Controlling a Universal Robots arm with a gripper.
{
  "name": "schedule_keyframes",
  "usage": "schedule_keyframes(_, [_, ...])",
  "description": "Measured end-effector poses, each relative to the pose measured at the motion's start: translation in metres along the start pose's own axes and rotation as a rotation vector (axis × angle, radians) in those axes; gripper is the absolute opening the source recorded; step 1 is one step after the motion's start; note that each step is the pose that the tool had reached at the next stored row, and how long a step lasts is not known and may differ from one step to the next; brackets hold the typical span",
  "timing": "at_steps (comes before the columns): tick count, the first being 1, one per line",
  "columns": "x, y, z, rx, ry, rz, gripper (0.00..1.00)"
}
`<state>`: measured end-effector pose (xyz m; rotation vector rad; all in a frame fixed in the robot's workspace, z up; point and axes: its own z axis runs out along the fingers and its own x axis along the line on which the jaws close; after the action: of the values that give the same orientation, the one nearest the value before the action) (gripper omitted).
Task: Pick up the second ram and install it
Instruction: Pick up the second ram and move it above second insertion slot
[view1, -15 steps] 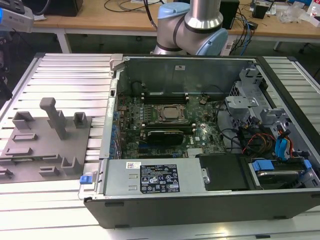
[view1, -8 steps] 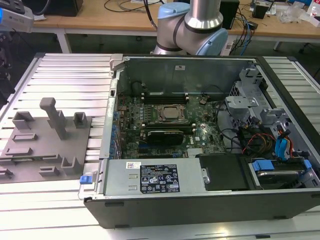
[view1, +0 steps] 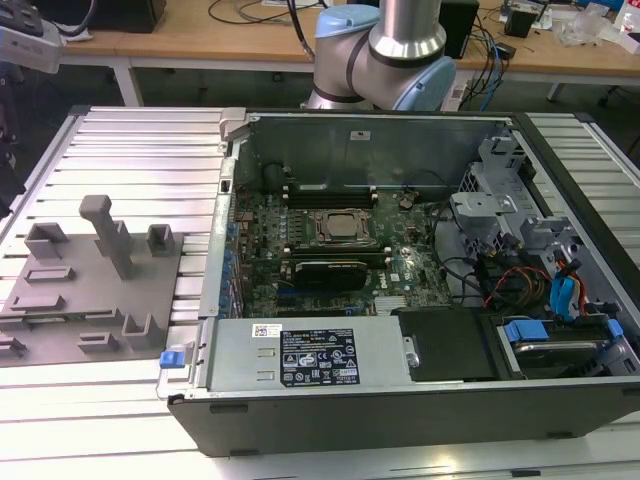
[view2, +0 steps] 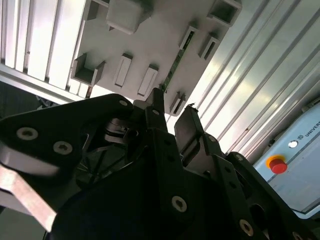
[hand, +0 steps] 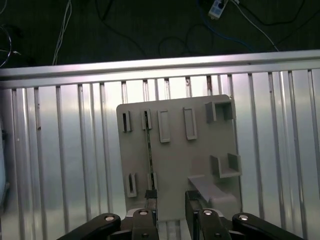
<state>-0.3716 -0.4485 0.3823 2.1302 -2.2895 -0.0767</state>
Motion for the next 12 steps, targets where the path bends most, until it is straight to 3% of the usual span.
schedule_keyframes(12, [0.0011,-0.0006,0.0101,0.0000,0.0000,-0.001,0.36])
